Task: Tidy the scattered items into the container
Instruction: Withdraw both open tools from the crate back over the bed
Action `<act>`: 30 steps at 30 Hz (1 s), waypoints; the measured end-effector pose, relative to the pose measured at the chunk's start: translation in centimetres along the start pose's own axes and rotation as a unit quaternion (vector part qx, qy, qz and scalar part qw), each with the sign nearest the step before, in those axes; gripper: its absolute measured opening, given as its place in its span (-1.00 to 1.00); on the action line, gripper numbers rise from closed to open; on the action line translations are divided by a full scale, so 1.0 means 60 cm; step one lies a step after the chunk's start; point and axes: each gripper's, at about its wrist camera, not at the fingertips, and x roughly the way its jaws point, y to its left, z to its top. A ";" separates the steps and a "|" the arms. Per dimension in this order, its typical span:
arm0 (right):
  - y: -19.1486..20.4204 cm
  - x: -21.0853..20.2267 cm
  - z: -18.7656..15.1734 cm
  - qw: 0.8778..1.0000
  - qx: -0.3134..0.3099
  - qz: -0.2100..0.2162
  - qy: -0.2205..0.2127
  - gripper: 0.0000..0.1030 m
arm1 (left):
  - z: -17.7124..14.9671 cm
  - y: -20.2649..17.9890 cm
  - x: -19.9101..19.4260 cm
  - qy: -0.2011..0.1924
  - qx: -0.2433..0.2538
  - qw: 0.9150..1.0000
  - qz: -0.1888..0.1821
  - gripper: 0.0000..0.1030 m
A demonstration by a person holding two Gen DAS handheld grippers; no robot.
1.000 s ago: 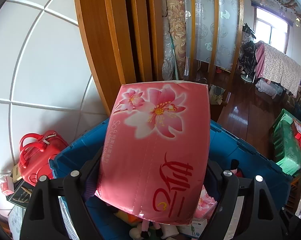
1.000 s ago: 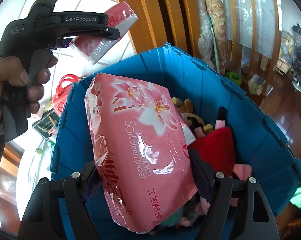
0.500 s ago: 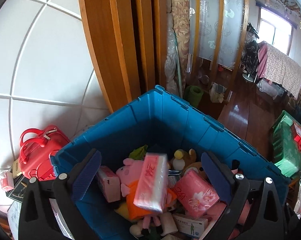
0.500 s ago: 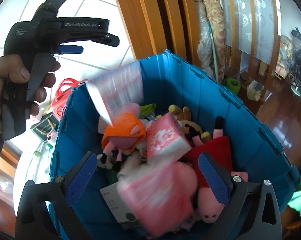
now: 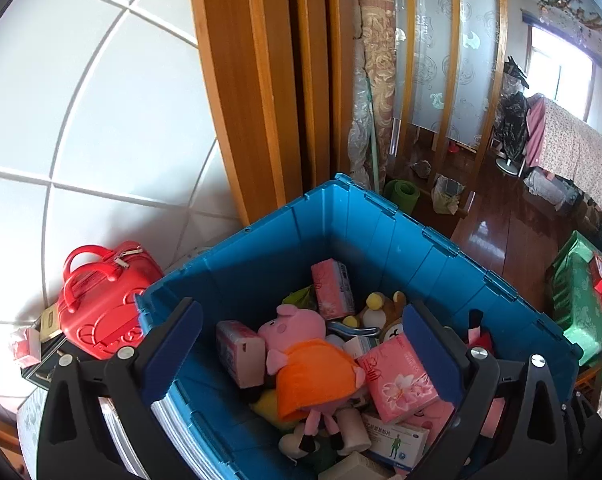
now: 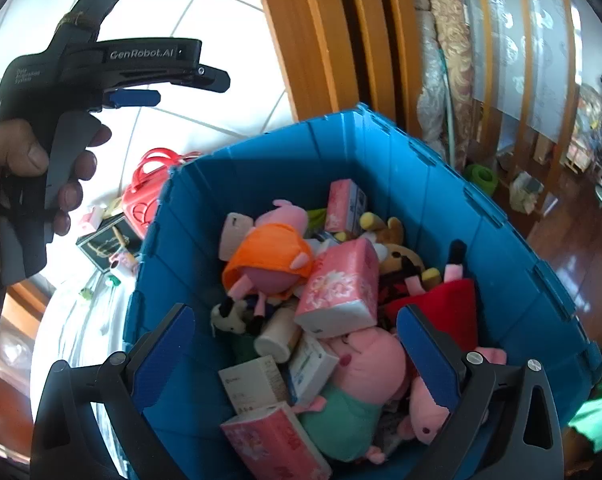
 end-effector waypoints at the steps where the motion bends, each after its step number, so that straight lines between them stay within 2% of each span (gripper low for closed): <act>1: 0.004 -0.002 0.000 1.000 -0.003 0.002 -0.002 0.99 | -0.006 0.005 -0.005 -0.001 -0.003 1.000 0.002 0.97; 10: 0.051 -0.009 0.004 0.999 -0.042 0.021 -0.001 0.99 | -0.063 0.055 -0.053 -0.001 -0.034 0.999 0.023 0.97; 16: 0.097 -0.004 0.004 0.996 -0.071 0.044 0.000 0.99 | -0.126 0.114 -0.089 0.006 -0.067 0.996 0.051 0.97; 30: 0.257 0.016 -0.006 0.982 -0.156 0.105 0.001 0.99 | -0.295 0.281 -0.195 0.018 -0.155 0.979 0.134 0.97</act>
